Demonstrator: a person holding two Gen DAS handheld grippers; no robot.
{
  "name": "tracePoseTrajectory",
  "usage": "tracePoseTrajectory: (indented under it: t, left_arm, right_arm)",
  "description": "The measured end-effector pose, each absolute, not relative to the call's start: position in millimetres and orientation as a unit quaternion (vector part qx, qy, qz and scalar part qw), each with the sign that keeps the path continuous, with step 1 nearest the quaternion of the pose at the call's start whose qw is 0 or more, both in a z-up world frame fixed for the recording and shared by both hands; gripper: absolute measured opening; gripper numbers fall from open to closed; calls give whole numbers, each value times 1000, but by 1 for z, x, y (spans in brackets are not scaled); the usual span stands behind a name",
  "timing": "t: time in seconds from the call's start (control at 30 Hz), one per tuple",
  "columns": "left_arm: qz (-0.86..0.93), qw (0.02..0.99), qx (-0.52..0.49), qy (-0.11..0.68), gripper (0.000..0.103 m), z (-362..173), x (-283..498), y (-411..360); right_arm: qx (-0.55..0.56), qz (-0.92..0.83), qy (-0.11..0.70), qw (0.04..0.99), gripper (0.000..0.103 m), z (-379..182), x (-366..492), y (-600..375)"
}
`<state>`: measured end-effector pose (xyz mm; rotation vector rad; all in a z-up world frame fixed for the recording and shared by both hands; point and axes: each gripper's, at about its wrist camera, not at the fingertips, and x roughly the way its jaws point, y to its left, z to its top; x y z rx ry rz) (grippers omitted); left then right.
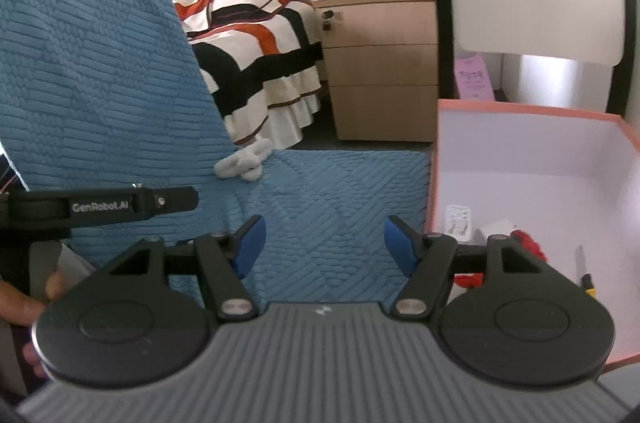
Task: Organize rigid objects
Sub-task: 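Withdraw both open tools from the box back over the bed, then grasp the white plush toy with the right tool while the left tool grasps the black USB stick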
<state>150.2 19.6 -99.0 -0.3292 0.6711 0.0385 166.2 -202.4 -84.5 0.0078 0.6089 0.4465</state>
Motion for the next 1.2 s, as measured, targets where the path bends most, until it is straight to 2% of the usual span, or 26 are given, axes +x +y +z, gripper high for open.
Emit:
tracePoseTrajectory:
  t: [0.2,0.27,0.37,0.47,0.7,0.87,1.2]
  left_arm:
    - [53,923,-164,345,72,-119,153,41]
    - [68,919,-164,352,81,-128,156,47]
    - [80,914,-163,362,82,-142,160,53]
    - [99,910,-169,366,86,-155,165,60]
    - [122,891,-211,384,87,-180,180,73]
    - [140,877,-204,411,87,-201,194,73]
    - [167,869,-203,419,88,-217,210,82]
  right_arm:
    - [-5,249,303,920,68,-91,173,-188]
    - [-8,256,304,918,68,-92,177,-184]
    - [-20,270,306,913,68,-94,187,-175]
    - [-33,288,304,907,68,-94,203,-161]
    - [-48,342,309,886,68,-103,255,-123]
    - [-62,375,315,870,67,-118,285,-98]
    - [-102,420,309,847,67,-149,334,-49]
